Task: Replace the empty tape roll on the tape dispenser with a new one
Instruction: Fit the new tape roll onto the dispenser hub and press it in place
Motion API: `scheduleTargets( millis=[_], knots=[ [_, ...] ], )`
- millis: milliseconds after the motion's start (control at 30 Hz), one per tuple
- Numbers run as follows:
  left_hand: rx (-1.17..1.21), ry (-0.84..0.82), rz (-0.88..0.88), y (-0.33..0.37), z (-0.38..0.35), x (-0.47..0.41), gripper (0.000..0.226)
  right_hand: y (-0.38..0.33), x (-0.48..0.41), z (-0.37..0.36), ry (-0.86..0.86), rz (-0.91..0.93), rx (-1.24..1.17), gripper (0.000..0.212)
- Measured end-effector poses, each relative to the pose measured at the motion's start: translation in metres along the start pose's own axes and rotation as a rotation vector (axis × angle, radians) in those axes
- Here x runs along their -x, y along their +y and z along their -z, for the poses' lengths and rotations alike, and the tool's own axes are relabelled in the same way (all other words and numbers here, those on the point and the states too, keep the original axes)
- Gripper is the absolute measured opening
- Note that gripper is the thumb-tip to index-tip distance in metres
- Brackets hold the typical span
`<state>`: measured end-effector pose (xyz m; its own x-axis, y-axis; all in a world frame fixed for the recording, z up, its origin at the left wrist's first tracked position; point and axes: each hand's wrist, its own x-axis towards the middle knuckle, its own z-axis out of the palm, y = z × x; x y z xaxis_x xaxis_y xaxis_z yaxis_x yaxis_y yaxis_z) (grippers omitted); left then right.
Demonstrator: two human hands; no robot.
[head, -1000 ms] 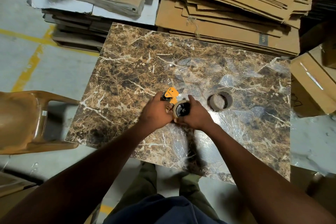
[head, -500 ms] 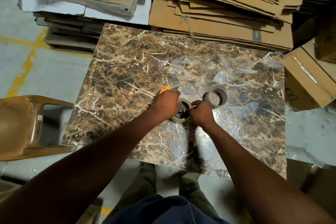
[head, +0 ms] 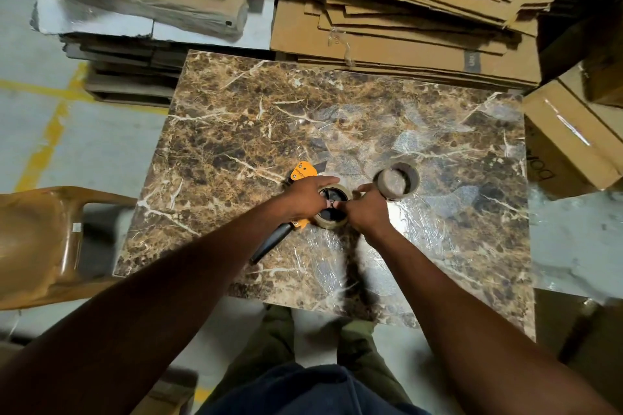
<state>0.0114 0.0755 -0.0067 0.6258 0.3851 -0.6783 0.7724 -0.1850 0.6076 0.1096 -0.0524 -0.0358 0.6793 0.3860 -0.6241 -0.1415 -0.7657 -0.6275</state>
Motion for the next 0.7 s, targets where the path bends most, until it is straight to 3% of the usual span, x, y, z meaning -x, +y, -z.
scheduleTargets(
  millis=[167,333,433,500,600,700],
  knots=[
    [0.098,0.036,-0.019,0.001,-0.005,-0.003,0.064,-0.005,0.003,-0.003,0.032,-0.033,0.018,0.054],
    [-0.019,0.125,0.008,0.002,-0.005,-0.002,0.061,-0.02,0.007,-0.005,0.08,-0.061,0.083,0.054],
    [-0.087,0.213,0.007,0.002,-0.007,0.001,0.067,-0.029,0.009,-0.007,0.102,-0.032,0.144,0.042],
    [-0.142,0.238,-0.006,0.001,-0.006,0.003,0.055,-0.03,0.009,-0.007,0.065,-0.02,0.175,0.029],
    [-0.165,0.195,-0.019,-0.001,0.002,0.005,0.051,-0.03,0.014,0.002,0.017,-0.013,0.101,0.027],
    [-0.065,0.148,-0.02,-0.001,0.015,0.01,0.04,-0.032,0.02,0.017,-0.073,-0.064,-0.121,0.028]
  ],
)
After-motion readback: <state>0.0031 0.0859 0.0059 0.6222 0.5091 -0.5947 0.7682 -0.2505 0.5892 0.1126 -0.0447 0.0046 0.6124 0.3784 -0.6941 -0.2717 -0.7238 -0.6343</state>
